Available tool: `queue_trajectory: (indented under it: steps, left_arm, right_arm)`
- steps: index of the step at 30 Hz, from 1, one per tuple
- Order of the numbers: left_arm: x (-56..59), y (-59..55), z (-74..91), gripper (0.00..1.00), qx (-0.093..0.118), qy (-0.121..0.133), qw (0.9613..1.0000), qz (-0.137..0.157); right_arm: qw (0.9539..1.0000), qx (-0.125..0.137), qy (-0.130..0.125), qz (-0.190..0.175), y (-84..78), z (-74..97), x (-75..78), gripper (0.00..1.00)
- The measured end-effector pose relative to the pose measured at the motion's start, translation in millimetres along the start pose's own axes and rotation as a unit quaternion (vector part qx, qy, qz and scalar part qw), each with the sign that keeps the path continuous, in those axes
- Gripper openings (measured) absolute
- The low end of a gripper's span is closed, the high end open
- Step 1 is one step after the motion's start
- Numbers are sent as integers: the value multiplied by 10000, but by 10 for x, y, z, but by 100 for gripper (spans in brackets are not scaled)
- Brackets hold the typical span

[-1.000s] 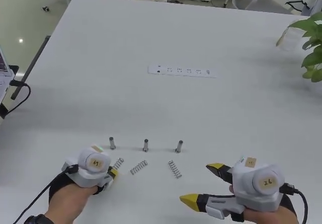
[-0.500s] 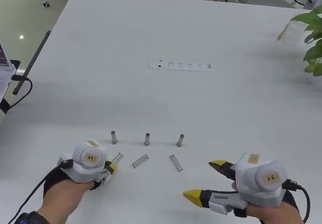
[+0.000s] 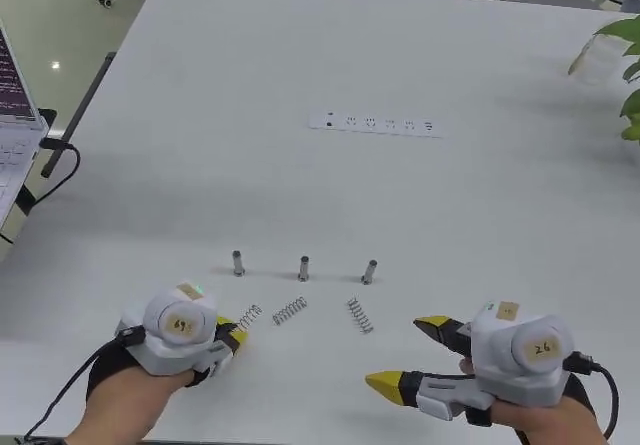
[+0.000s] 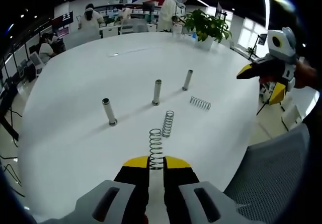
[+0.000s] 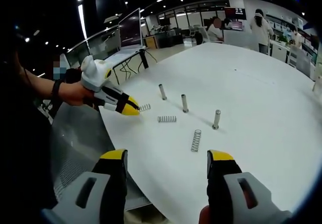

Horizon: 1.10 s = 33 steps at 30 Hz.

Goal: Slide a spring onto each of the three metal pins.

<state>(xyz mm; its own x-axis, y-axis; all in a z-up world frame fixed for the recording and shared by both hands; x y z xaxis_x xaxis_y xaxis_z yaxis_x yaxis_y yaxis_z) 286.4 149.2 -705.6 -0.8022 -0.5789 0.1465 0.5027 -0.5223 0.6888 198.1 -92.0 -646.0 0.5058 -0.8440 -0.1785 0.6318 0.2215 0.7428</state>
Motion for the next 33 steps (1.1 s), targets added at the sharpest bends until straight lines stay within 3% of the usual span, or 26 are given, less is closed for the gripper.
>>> queue_trajectory:
  steps: [16, 24, 33]
  left_arm:
    - [249, 171, 108, 2, 175, -306, 9986, -397]
    - [474, 245, 128, 2, 234, -644, 9950, -726]
    - [724, 345, 153, 2, 265, -1043, 9873, -1171]
  right_arm:
    - [9996, -21, 267, 99, 5, -66, -92, 57]
    - [9992, -40, 375, 108, -9, -76, -147, 53]
    - [9987, 41, 475, 166, 45, -95, -188, 47]
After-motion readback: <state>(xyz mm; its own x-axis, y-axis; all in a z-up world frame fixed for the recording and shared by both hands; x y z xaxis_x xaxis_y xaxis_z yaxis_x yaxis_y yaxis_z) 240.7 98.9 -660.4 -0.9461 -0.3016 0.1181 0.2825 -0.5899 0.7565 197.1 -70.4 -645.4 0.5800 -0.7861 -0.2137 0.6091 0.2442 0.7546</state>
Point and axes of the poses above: the centre of the closed fingertips' face, and the gripper's own axes: z roughly backward along the fingers, x roughly to its right, y roughly out of its top, the point moved 7 cm from there along z, roughly backward along the fingers, and after that the axes turned 5 degrees about -y, right-handed, at the moved point
